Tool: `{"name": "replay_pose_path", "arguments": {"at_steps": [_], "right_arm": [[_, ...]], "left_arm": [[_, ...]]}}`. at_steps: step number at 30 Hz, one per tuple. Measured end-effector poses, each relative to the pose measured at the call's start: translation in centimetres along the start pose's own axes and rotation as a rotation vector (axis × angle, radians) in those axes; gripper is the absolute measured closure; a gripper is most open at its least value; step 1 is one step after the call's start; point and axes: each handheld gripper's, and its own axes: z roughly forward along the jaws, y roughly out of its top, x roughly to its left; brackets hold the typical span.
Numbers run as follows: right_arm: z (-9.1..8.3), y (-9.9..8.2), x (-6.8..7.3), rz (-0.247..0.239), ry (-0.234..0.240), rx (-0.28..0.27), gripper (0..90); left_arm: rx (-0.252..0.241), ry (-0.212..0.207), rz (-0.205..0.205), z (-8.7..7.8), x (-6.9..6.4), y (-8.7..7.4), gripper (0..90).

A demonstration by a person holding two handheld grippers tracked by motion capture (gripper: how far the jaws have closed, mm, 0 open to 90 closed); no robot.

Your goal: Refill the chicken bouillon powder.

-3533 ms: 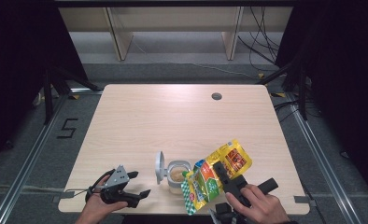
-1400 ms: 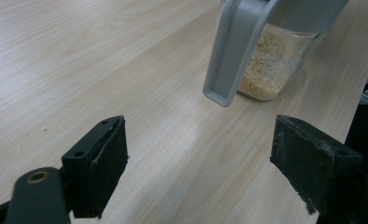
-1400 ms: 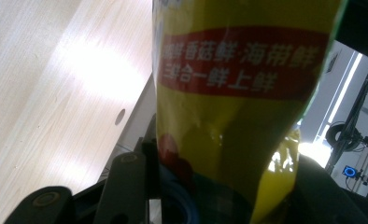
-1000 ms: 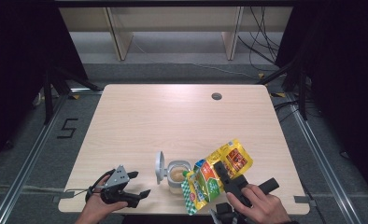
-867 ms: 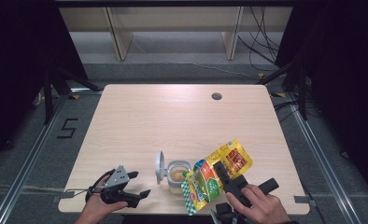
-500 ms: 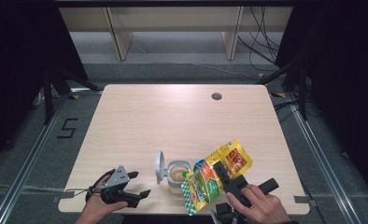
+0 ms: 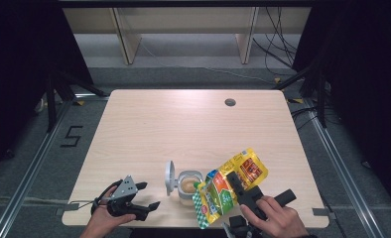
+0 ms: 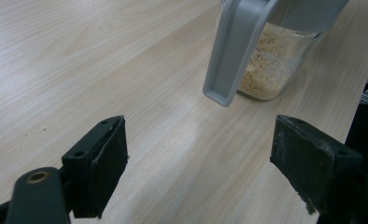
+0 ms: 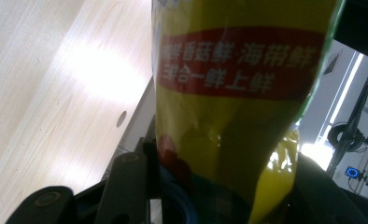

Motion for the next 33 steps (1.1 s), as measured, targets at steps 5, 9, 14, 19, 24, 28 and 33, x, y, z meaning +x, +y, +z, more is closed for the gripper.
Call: {"name": "replay_pose_path", "arguments": {"at_steps": [5,9,14,19,24,28,33], "right_arm": [[-0.02,-0.06,-0.09,-0.001,0.001,-0.001,60.8],[-0.01,-0.07,-0.08,0.000,0.003,-0.002,60.8],[0.00,-0.06,-0.04,0.006,0.007,-0.006,60.9],[0.00,-0.11,-0.07,0.009,0.005,-0.007,60.9],[-0.07,-0.18,-0.12,0.010,0.007,-0.002,60.9],[0.00,-0.20,0.07,0.023,-0.013,-0.014,61.0],[-0.02,-0.12,-0.06,0.012,0.009,-0.008,61.0]], "left_arm": [[-0.010,0.012,0.000,0.03,-0.03,-0.04,18.2],[-0.009,0.013,0.000,-0.01,-0.03,-0.03,18.2],[-0.009,0.012,0.001,-0.01,-0.03,-0.04,18.2],[0.002,0.019,0.014,-0.05,0.07,-0.03,18.2],[-0.009,0.011,-0.002,-0.02,-0.05,-0.03,18.2],[-0.007,0.014,0.001,-0.02,-0.02,-0.03,18.2],[-0.001,0.019,0.013,-0.02,-0.01,-0.02,18.2]]}}
